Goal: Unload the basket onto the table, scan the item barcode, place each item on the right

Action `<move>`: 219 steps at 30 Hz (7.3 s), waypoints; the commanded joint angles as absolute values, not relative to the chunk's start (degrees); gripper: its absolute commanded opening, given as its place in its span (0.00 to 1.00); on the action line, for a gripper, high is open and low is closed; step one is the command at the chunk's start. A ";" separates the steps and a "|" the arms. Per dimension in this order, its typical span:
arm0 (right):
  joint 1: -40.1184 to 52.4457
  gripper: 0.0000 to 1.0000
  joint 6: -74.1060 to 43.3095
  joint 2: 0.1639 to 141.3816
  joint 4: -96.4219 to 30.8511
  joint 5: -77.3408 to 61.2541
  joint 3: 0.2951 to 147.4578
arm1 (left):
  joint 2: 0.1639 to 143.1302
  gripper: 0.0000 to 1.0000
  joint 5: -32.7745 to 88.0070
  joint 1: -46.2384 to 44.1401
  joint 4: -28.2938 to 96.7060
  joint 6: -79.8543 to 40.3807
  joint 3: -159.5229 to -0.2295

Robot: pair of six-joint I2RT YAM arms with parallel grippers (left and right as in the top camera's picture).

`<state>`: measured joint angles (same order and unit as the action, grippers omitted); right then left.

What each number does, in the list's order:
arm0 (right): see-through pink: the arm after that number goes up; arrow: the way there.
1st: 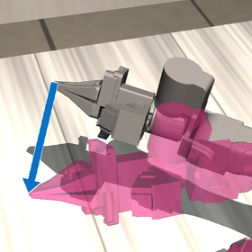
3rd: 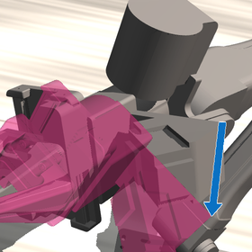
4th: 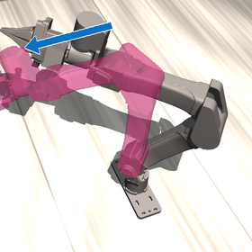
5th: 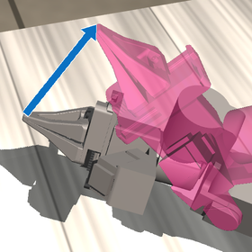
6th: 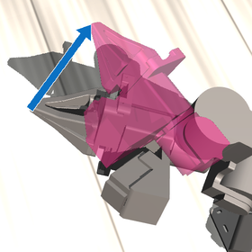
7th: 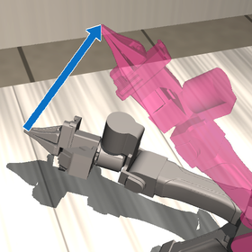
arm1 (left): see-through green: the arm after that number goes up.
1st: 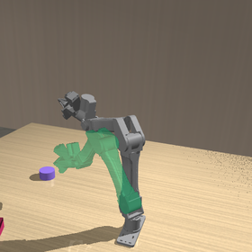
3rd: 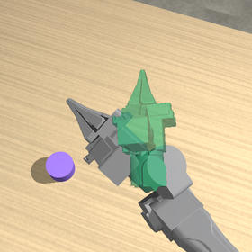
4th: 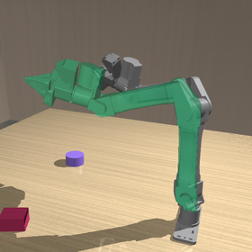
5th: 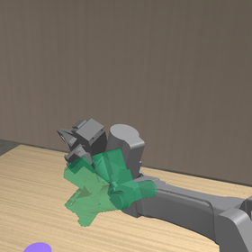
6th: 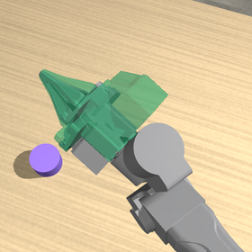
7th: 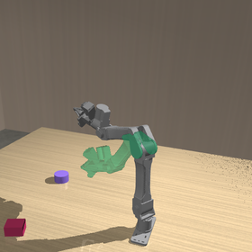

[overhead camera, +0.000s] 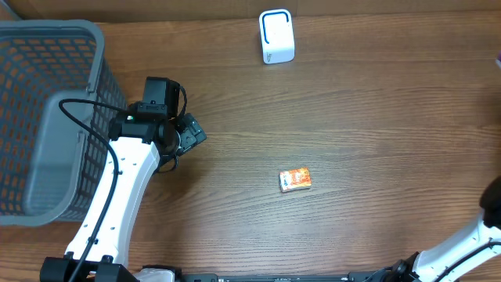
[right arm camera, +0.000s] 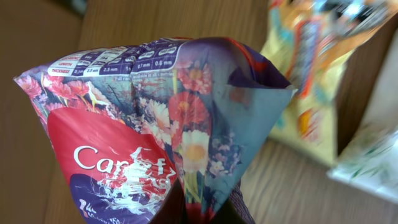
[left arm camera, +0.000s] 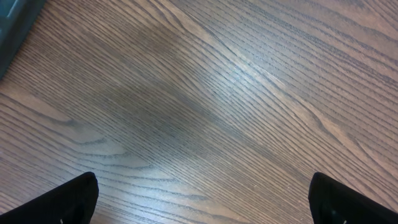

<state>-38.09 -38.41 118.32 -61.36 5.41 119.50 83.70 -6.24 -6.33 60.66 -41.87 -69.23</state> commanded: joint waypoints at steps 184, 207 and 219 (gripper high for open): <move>20.95 0.04 -54.59 93.14 -33.69 -0.23 57.36 | 83.92 1.00 -6.15 -6.37 60.64 -42.41 -69.25; 11.62 0.04 -13.61 92.38 -14.24 -86.39 60.84 | 83.92 1.00 -6.15 -6.39 60.64 -42.44 -69.23; 4.01 0.04 -39.40 92.60 6.13 -85.38 60.84 | 83.92 1.00 -6.15 -6.39 60.64 -42.41 -69.23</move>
